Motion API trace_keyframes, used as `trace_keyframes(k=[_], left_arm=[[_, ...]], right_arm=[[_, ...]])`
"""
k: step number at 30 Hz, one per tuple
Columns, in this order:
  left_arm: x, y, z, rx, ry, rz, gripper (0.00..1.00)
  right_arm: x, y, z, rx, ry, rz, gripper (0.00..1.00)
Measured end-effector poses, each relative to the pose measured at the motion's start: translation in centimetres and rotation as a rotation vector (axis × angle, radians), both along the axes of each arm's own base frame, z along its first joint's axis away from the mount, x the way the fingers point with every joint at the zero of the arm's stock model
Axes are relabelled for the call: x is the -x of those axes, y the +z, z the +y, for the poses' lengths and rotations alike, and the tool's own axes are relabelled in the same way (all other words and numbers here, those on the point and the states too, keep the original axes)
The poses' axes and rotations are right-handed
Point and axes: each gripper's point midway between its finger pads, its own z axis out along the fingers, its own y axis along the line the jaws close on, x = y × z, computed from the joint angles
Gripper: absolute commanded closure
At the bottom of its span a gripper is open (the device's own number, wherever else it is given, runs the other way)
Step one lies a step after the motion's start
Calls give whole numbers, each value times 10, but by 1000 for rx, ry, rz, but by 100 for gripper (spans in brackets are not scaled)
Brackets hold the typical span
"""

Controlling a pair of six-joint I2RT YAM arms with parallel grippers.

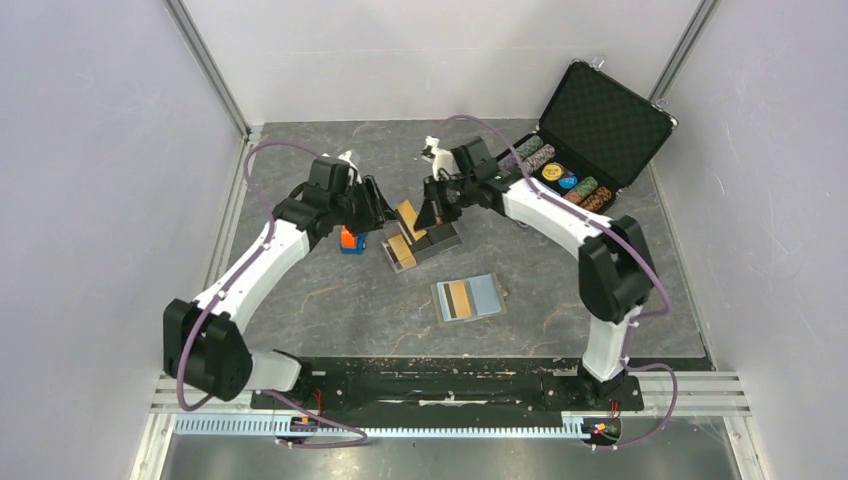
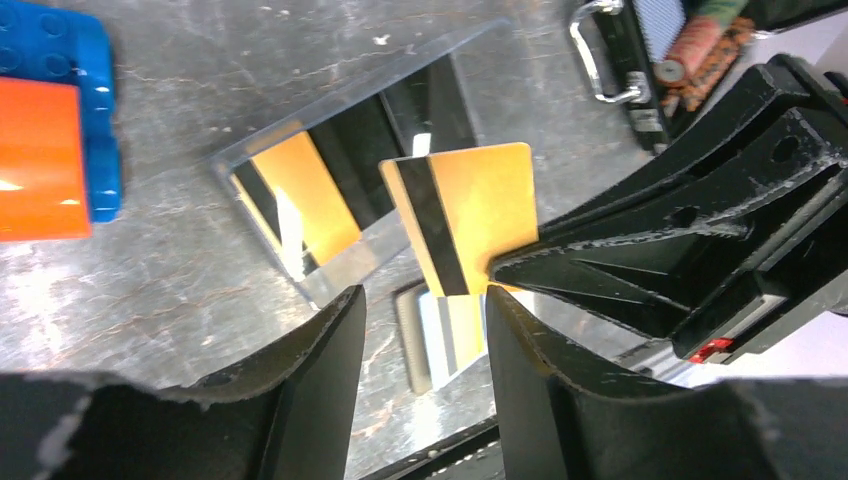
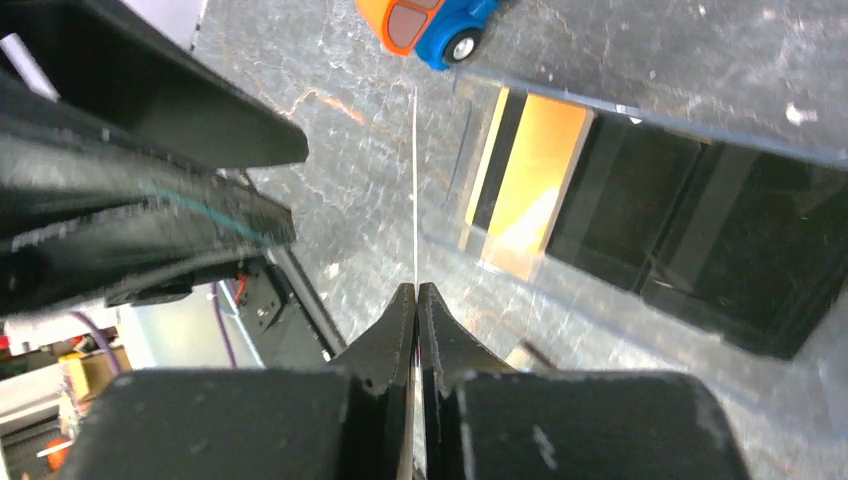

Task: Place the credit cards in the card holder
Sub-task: Pick up the credit card from the storage box, then insert the credit card into the card holder.

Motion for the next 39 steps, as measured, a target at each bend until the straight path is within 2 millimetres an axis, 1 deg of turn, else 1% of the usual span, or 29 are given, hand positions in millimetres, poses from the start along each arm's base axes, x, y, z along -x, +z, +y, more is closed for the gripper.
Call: trace_keyframes(k=[2,4,7,8,10,12,15,18,21,22,24,27,30,33,37,39], left_arm=[[3,8,-6,59,-4,-34,40],[5,10,-14,126,-20,-50,40],[12,3,-32,250,-64,-41,40],[13,2,-36,275,-72,-35,40],[17,1,-49,359,-110,-30,41],[22,4,-62,433,-155,-24,41],[30,12,-84,517,-233,-19,44],[38,19,-102,568,-296,-22,50],[45,24,-113,605,-332,-22,55],[47,26,-116,617,-339,-22,57],[48,31,-119,635,-346,-31,60],[48,35,-121,654,-347,-38,59],[49,35,-122,669,-347,-43,57],[50,34,-121,686,-339,-34,58],[54,31,-121,711,-332,-22,70],[55,31,-122,723,-331,-20,84]], right_arm=[[7,12,-14,-42,-24,13,100],[15,17,-29,-76,-47,40,100],[31,16,-54,-132,-92,112,100],[35,16,-59,-143,-102,130,100],[46,15,-70,-189,-127,186,100],[57,16,-77,-232,-143,234,100],[69,26,-80,-299,-147,278,100],[74,40,-78,-365,-141,285,100],[77,55,-77,-425,-135,282,100],[77,58,-77,-436,-139,281,100],[76,59,-79,-452,-153,290,100],[72,63,-80,-480,-170,292,100],[70,65,-82,-511,-185,300,100],[71,63,-83,-538,-202,321,100],[73,60,-85,-563,-220,348,100],[73,59,-85,-571,-223,354,100]])
